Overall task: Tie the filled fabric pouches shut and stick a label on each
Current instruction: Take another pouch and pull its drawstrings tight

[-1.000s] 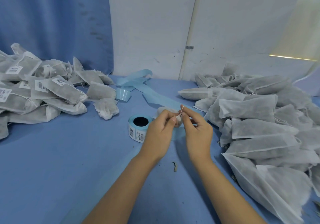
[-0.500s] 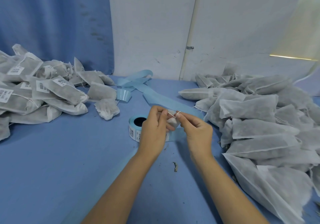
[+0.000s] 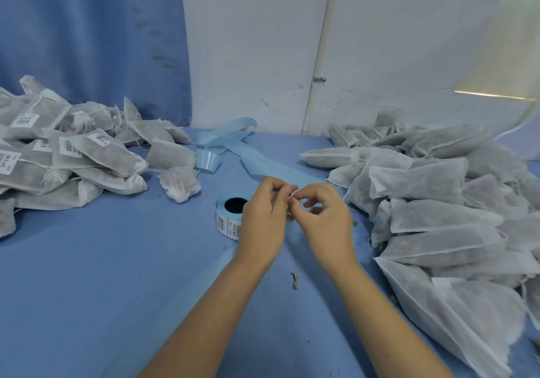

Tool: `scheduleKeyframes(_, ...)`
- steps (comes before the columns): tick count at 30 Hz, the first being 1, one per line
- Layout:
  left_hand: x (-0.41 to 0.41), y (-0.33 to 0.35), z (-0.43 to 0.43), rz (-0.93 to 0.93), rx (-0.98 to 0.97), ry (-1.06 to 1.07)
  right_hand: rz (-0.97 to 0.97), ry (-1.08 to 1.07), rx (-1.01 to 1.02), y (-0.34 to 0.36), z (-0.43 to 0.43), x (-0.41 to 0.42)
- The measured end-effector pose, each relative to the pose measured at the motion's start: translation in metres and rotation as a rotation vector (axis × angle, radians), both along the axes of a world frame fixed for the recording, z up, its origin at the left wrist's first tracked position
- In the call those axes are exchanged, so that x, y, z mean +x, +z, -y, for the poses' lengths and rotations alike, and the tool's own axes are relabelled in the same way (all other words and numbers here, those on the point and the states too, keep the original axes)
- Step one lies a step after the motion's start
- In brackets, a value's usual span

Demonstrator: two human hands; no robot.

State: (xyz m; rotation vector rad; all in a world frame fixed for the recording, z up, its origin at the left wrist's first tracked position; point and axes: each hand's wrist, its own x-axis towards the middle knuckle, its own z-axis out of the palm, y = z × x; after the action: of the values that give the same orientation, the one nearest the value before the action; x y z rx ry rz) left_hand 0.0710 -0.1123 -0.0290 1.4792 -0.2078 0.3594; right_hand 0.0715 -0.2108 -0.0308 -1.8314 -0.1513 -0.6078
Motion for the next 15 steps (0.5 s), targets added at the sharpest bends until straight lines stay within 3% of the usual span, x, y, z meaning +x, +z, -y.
scheduleKeyframes(10,0.002,-0.002,-0.004,0.023,0.083,0.000,-0.373,0.149,0.364,0.011,0.005,0.001)
scheduleKeyframes(15,0.005,-0.006,-0.009,0.055,0.171,0.025,-0.456,0.434,0.780,0.015,0.006,0.000)
